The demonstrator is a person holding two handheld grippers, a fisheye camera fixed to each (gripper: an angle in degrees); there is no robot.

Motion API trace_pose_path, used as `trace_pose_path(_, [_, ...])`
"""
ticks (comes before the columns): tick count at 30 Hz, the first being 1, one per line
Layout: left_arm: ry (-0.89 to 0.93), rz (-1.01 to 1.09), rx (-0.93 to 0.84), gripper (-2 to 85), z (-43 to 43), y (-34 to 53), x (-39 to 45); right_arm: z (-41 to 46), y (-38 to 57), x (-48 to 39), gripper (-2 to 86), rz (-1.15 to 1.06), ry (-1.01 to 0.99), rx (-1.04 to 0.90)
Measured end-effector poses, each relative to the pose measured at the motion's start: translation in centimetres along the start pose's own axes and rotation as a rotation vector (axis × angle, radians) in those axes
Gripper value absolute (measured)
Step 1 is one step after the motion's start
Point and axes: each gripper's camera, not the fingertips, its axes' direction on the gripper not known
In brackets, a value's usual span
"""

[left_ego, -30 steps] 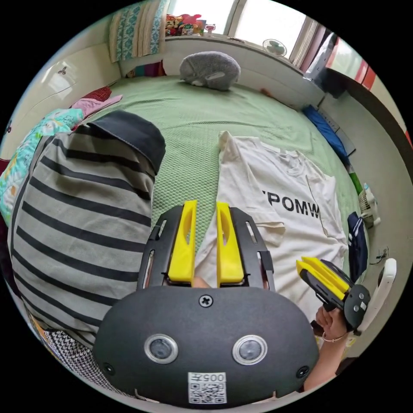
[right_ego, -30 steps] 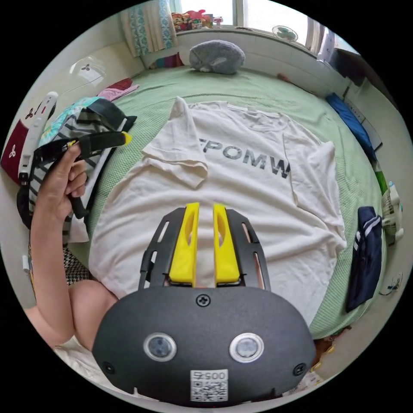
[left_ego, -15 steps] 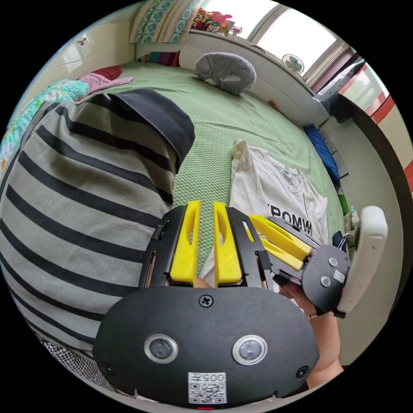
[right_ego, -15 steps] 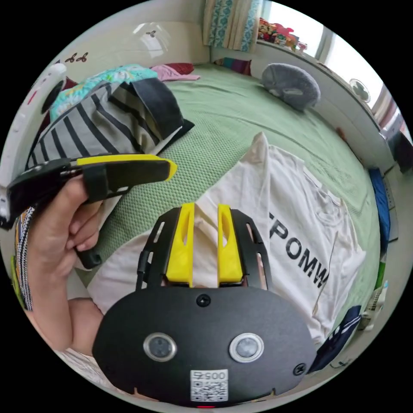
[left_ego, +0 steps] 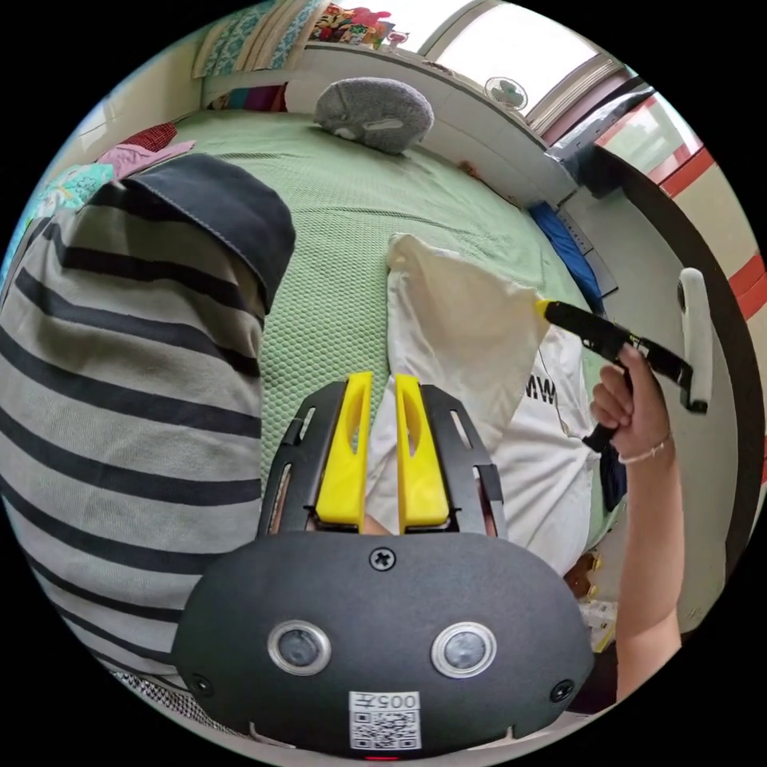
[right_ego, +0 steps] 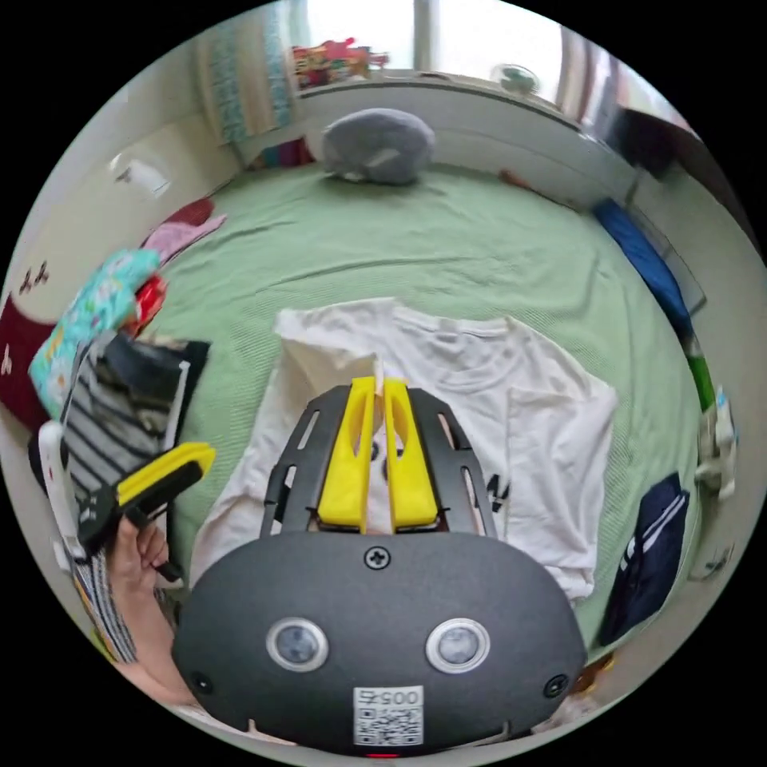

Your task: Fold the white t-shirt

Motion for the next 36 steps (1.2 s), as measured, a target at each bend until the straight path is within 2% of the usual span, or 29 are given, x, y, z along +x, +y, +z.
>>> trace_pose_path(4, [0.026,0.019,-0.024,8.2,0.8,-0.7,0.5,2.0,-1.4,6.7,0.2,0.205,0.055,-0.093])
trace_pose_path(6, [0.034,0.036,-0.039,8.6,1.1,-1.0,0.8,2.4,-1.3,7.4,0.7,0.214,0.044,-0.119])
trace_pose_path(13, [-0.008,0.082,-0.121,10.2,3.6,-1.9,2.5,2.3,-4.1,-0.8,6.3,-0.107,-0.084,-0.045])
trace_pose_path(17, [-0.041,0.072,-0.146,10.3,4.7,-2.5,2.6,3.7,-7.9,-7.8,8.4,-0.34,-0.013,-0.042])
trace_pose_path(23, [-0.042,0.053,-0.164,7.9,5.5,-3.4,2.1,8.9,-13.0,-11.9,6.6,-0.415,0.034,-0.16])
trace_pose_path(28, [-0.032,0.017,-0.166,5.6,5.6,-3.8,1.5,11.6,-14.5,-12.1,0.4,-0.338,0.164,-0.227])
trace_pose_path(33, [0.003,-0.006,-0.144,2.4,5.2,-4.1,0.4,8.8,-16.8,-10.7,-0.8,-0.247,-0.021,-0.151])
trace_pose_path(36, [-0.014,-0.022,-0.066,1.4,3.6,-4.1,0.0,8.0,-18.5,-10.3,-0.8,-0.189,-0.095,-0.134])
